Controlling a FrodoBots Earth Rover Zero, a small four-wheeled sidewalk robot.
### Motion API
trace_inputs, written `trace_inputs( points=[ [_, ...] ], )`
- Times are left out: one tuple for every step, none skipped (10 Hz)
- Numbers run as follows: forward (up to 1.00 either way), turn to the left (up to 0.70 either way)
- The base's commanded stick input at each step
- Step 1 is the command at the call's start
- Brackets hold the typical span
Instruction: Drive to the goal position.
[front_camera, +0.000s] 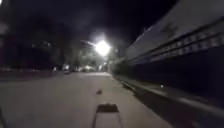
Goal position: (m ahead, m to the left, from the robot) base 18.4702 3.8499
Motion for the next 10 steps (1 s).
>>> trace_inputs(
  points=[
    [0.7, -0.08],
    [0.7, -0.35],
    [0.7, -0.35],
    [0.7, -0.34],
    [0.7, -0.12],
    [0.7, 0.0],
    [0.7, 0.0],
    [0.7, 0.0],
    [0.7, 0.0],
    [0.7, 0.0]
  ],
)
